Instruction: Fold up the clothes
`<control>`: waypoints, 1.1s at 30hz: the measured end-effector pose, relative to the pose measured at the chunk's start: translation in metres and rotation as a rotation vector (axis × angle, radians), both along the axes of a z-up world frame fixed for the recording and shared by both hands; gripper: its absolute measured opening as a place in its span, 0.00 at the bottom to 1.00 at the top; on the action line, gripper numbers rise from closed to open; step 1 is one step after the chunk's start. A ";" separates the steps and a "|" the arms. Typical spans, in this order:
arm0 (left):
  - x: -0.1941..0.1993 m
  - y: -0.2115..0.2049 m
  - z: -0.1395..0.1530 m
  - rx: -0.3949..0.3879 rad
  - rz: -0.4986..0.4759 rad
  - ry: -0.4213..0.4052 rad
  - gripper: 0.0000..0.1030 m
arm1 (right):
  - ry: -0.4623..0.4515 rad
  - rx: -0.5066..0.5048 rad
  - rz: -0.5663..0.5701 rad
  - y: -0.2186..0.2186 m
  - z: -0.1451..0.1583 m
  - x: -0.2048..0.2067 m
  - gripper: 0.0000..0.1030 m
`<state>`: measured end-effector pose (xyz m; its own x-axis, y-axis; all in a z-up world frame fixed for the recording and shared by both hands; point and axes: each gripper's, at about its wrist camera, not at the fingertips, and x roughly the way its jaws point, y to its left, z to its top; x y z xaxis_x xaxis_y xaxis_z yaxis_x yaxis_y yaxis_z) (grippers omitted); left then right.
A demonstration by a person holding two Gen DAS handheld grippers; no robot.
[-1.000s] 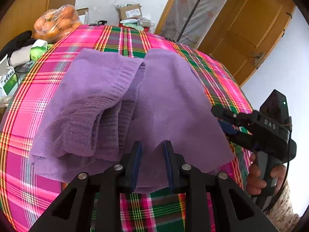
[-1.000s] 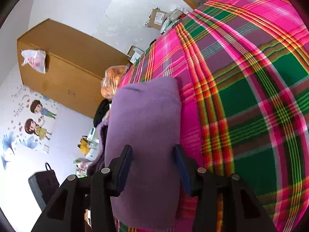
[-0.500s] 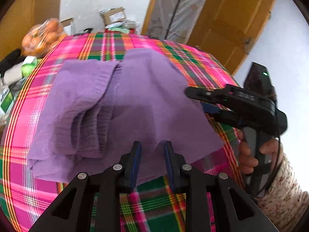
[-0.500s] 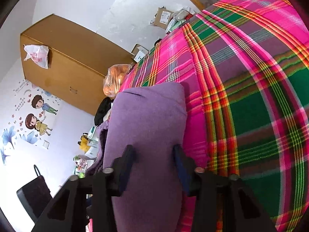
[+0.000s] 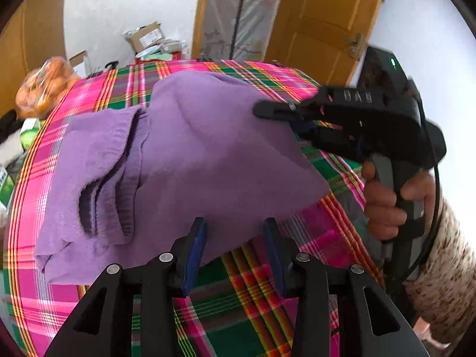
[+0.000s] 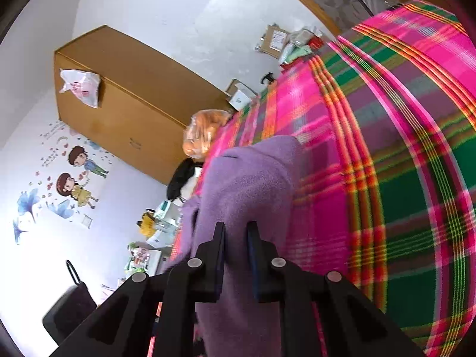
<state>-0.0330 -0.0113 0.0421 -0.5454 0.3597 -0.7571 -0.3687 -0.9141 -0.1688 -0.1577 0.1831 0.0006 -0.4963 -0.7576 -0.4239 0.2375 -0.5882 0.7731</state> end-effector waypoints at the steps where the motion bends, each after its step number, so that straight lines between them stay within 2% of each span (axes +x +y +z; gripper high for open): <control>1: 0.001 0.002 0.001 0.000 -0.002 0.002 0.40 | 0.008 -0.007 0.005 -0.001 0.003 0.000 0.14; 9: 0.004 0.003 0.004 -0.032 0.011 0.043 0.40 | 0.062 -0.038 0.045 -0.017 0.026 0.001 0.14; 15: 0.001 -0.019 0.011 0.062 0.074 0.051 0.40 | 0.093 -0.063 0.094 -0.038 0.037 -0.002 0.14; 20: 0.000 -0.034 0.015 0.106 0.120 0.059 0.40 | 0.115 -0.065 0.134 -0.060 0.045 -0.003 0.14; 33: 0.001 -0.071 0.016 0.150 0.226 0.063 0.40 | 0.113 -0.072 0.233 -0.116 0.044 -0.012 0.13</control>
<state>-0.0320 -0.0824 0.0585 -0.6685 0.3294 -0.6668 -0.1726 -0.9408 -0.2917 -0.1699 0.0671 0.0449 -0.3465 -0.8831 -0.3163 0.4471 -0.4519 0.7719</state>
